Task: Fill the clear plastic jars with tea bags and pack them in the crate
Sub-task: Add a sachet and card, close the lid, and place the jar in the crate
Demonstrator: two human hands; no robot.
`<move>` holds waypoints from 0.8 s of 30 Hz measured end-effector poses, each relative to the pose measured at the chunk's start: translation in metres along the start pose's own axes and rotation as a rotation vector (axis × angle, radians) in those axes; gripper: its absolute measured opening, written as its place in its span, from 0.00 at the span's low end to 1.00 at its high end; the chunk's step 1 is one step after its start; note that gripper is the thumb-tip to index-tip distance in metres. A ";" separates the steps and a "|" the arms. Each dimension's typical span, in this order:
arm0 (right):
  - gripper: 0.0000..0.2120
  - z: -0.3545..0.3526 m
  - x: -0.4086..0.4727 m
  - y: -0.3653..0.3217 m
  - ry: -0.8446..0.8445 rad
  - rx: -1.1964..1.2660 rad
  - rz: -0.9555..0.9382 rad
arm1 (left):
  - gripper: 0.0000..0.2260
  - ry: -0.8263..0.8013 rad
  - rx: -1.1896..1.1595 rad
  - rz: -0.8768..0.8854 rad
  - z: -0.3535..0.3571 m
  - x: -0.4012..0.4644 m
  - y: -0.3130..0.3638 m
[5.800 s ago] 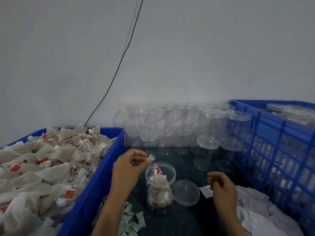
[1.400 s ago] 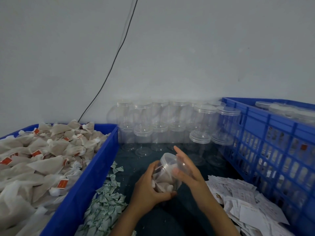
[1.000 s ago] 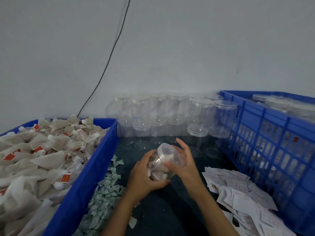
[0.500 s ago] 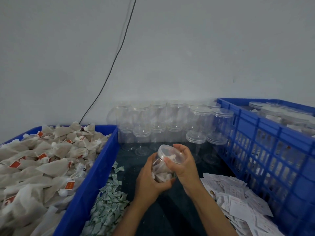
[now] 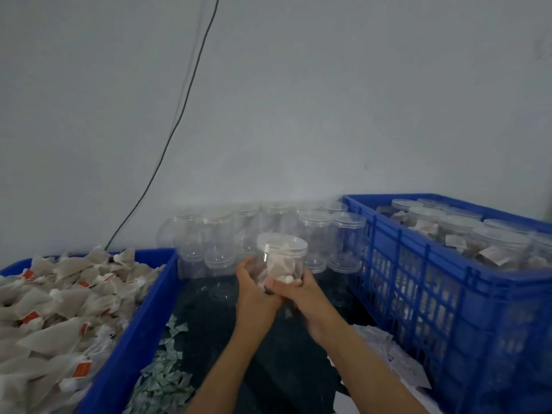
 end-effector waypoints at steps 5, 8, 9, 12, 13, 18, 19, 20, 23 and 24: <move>0.29 -0.040 0.009 -0.069 0.164 -0.080 -0.103 | 0.37 -0.291 0.042 0.013 0.057 0.009 0.039; 0.29 -0.072 0.013 -0.112 0.240 -0.145 -0.181 | 0.42 -0.362 0.127 0.034 0.088 0.020 0.066; 0.29 -0.086 0.013 -0.126 0.266 -0.162 -0.215 | 0.42 -0.374 0.153 0.056 0.099 0.024 0.077; 0.34 -0.131 0.008 -0.167 0.365 -0.191 -0.318 | 0.37 -0.384 0.174 0.135 0.140 0.030 0.108; 0.34 -0.147 0.004 -0.179 0.414 -0.196 -0.351 | 0.34 -0.392 0.145 0.163 0.157 0.029 0.118; 0.33 -0.229 -0.018 -0.211 0.606 -0.271 -0.468 | 0.28 -0.557 0.028 0.217 0.243 0.012 0.147; 0.35 -0.244 -0.021 -0.212 0.644 -0.317 -0.471 | 0.29 -0.597 0.049 0.198 0.259 0.007 0.144; 0.37 -0.258 -0.024 -0.211 0.670 -0.362 -0.463 | 0.31 -0.638 0.079 0.177 0.274 0.001 0.142; 0.46 -0.292 -0.024 -0.196 0.639 -0.479 -0.379 | 0.32 -0.723 0.201 0.186 0.305 -0.015 0.131; 0.49 -0.300 -0.022 -0.188 0.607 -0.505 -0.332 | 0.33 -0.736 0.280 0.211 0.312 -0.019 0.128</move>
Point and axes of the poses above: each hand's wrist, its own x-axis towards the middle knuckle, its own z-axis out of the palm, y = z × x, the point moved 10 cm from there along x, towards the middle knuckle, and after that the axes turned 6 degrees about y, right-handed, at the moved point
